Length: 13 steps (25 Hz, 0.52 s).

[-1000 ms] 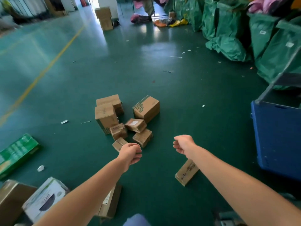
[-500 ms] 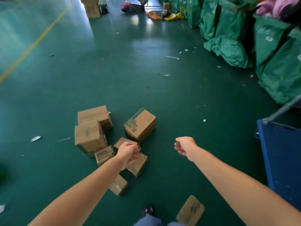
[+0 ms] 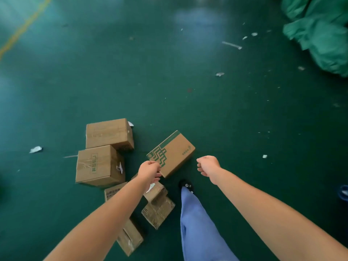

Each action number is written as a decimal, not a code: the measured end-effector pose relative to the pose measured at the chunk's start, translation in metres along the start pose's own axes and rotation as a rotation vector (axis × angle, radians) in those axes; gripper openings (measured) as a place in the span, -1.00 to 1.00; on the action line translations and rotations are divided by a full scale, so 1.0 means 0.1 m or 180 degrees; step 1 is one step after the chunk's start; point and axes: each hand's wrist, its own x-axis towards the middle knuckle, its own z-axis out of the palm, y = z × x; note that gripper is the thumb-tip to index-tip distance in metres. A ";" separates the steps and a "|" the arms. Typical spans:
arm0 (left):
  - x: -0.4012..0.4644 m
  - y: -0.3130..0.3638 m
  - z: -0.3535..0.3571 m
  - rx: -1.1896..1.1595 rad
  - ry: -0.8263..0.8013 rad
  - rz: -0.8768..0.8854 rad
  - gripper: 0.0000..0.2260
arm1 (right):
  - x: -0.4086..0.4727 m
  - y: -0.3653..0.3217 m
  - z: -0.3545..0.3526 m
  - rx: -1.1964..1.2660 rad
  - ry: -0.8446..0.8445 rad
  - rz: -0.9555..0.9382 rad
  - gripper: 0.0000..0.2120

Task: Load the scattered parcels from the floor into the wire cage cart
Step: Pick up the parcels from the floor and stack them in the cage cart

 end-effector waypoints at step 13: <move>3.44 -0.27 0.95 -0.0018 0.0451 -0.1316 -0.74 | 3.75 -0.29 1.15 -0.2061 -0.0510 0.0091 -0.79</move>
